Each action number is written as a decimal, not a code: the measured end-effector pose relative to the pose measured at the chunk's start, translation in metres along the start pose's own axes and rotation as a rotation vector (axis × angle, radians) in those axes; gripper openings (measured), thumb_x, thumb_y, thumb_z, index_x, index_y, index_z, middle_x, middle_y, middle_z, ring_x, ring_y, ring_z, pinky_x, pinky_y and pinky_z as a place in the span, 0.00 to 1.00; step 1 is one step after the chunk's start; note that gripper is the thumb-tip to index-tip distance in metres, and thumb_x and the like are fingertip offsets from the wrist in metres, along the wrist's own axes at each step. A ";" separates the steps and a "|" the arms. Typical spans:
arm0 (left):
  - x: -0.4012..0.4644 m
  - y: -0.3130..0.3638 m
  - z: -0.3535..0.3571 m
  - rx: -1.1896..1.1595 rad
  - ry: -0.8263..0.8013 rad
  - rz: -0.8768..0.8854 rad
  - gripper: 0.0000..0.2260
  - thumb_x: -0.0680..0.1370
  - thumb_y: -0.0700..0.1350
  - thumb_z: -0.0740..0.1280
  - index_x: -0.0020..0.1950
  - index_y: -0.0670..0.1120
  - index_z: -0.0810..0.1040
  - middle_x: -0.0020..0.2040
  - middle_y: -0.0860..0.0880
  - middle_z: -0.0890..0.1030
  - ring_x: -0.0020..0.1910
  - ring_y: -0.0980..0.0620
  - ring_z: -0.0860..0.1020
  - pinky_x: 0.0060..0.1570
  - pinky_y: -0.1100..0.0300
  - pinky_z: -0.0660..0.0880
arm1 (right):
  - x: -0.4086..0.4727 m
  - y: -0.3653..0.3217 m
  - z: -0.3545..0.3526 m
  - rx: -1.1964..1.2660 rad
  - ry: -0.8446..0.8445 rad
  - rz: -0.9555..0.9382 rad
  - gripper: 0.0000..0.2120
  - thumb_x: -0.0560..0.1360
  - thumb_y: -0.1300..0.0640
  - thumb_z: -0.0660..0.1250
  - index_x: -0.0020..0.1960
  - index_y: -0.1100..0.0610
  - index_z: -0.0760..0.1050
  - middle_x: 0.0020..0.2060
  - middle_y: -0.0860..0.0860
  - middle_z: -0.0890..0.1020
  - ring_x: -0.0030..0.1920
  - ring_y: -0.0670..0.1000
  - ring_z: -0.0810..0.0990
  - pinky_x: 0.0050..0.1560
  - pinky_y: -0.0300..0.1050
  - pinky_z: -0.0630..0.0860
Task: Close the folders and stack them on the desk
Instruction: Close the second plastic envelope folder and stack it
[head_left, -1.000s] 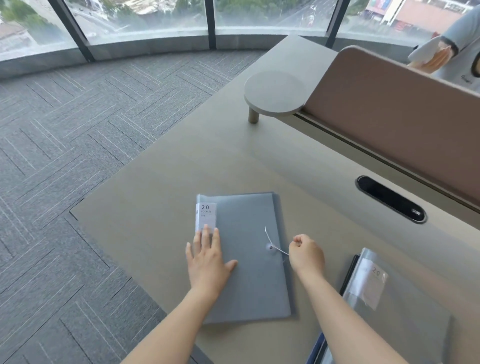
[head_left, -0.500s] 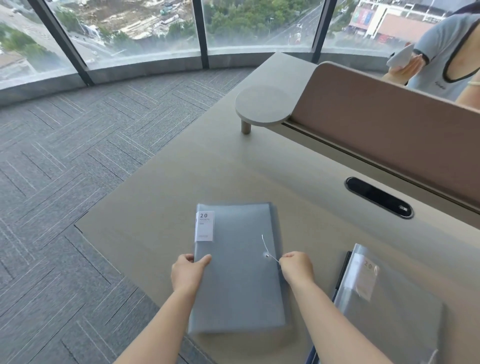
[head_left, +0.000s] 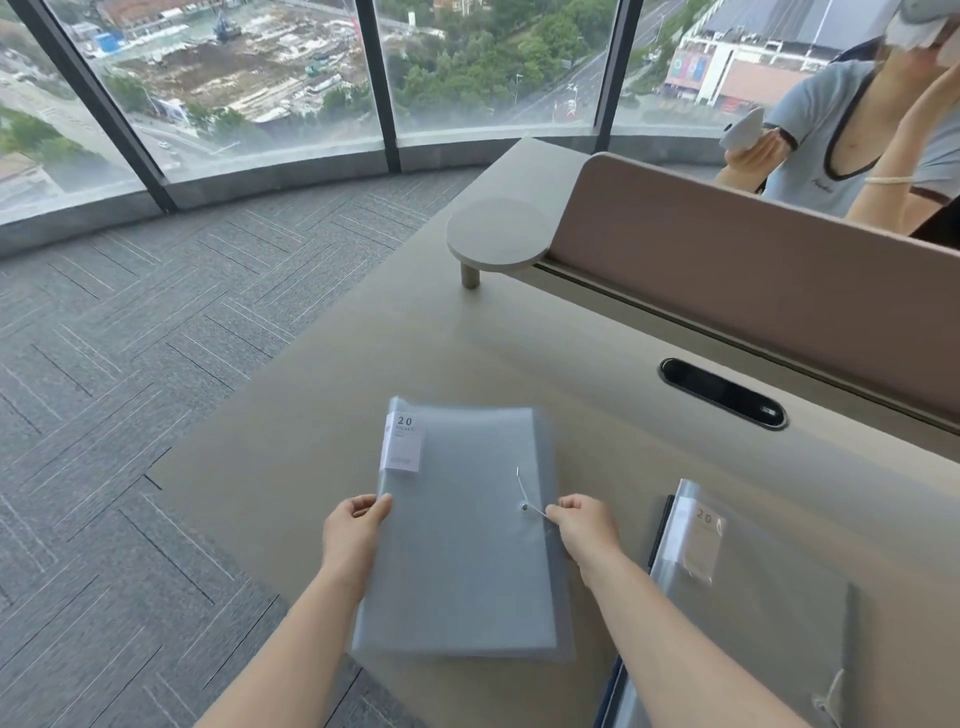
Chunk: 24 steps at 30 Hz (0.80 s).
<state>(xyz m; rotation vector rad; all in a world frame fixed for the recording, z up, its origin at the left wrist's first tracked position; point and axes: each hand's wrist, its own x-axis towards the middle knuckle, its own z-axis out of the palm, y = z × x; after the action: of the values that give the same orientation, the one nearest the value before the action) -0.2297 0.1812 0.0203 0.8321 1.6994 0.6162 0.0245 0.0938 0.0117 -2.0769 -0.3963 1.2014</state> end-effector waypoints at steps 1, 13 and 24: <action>-0.003 0.008 0.003 -0.014 -0.005 0.029 0.13 0.76 0.47 0.73 0.56 0.42 0.79 0.54 0.42 0.83 0.54 0.41 0.82 0.59 0.43 0.78 | -0.002 -0.003 -0.004 0.023 0.005 -0.015 0.07 0.71 0.61 0.65 0.35 0.54 0.70 0.30 0.52 0.73 0.31 0.52 0.67 0.31 0.42 0.61; -0.076 0.071 0.094 -0.097 -0.316 0.194 0.09 0.76 0.43 0.73 0.53 0.41 0.80 0.53 0.38 0.84 0.50 0.40 0.83 0.56 0.38 0.79 | -0.044 0.003 -0.120 0.317 0.381 -0.158 0.06 0.72 0.59 0.65 0.36 0.58 0.73 0.31 0.53 0.76 0.33 0.54 0.71 0.37 0.46 0.68; -0.147 0.034 0.185 0.078 -0.561 0.189 0.09 0.76 0.43 0.73 0.54 0.42 0.80 0.49 0.43 0.86 0.42 0.47 0.84 0.40 0.56 0.78 | -0.070 0.098 -0.213 0.388 0.556 -0.032 0.10 0.76 0.62 0.63 0.36 0.57 0.70 0.30 0.53 0.72 0.30 0.52 0.67 0.32 0.45 0.61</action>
<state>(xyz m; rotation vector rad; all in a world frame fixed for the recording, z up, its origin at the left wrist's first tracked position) -0.0205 0.0847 0.0839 1.1097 1.1479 0.3919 0.1610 -0.1038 0.0578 -1.9412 0.0627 0.5783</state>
